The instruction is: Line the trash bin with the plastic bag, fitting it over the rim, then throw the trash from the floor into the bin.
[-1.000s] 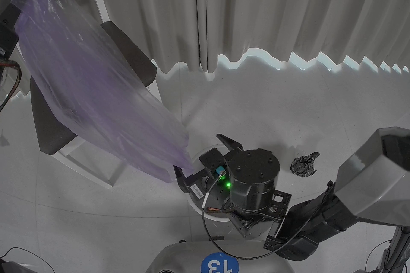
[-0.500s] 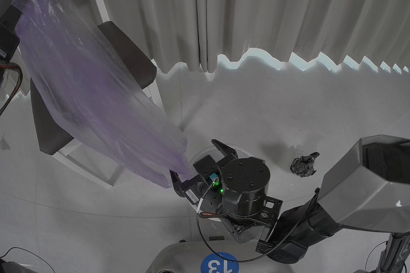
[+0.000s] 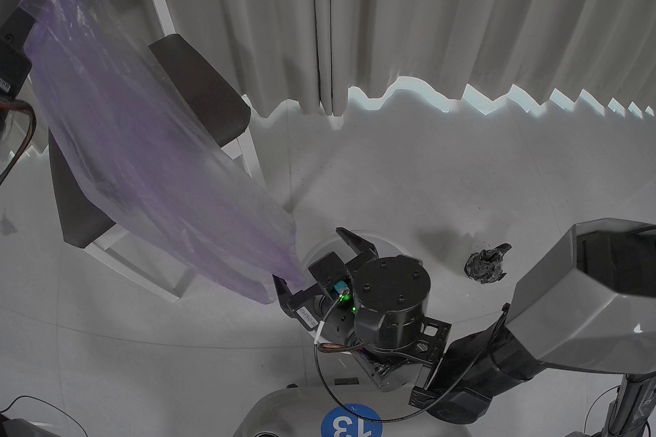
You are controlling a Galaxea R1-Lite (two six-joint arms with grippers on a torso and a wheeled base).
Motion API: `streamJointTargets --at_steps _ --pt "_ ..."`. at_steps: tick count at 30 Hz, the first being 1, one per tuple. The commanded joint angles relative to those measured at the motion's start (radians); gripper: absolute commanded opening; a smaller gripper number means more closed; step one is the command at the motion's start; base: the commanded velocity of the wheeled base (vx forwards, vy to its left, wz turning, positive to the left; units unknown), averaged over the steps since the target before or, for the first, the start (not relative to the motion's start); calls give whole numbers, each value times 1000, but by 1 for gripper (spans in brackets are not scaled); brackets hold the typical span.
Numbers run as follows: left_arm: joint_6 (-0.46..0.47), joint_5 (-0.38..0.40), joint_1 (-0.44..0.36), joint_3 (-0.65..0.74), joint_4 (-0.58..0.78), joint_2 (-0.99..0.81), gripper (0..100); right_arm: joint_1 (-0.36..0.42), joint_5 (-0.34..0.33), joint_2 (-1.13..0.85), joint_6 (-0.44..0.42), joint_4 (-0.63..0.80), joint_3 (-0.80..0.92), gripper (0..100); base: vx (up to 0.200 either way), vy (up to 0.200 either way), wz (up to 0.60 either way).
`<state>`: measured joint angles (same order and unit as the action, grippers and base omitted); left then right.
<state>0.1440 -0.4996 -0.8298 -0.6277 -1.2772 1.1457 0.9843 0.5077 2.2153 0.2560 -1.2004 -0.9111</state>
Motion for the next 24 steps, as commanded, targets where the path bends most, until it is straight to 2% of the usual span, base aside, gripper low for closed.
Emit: streamJointTargets --at_steps 1,24 --pt "0 -1 0 2 -1 2 0 2 0 0 0 -1 0 0 0 0 0" --pt "2 -1 0 9 -1 2 0 19 12 3 -1 -1 6 0 0 0 0"
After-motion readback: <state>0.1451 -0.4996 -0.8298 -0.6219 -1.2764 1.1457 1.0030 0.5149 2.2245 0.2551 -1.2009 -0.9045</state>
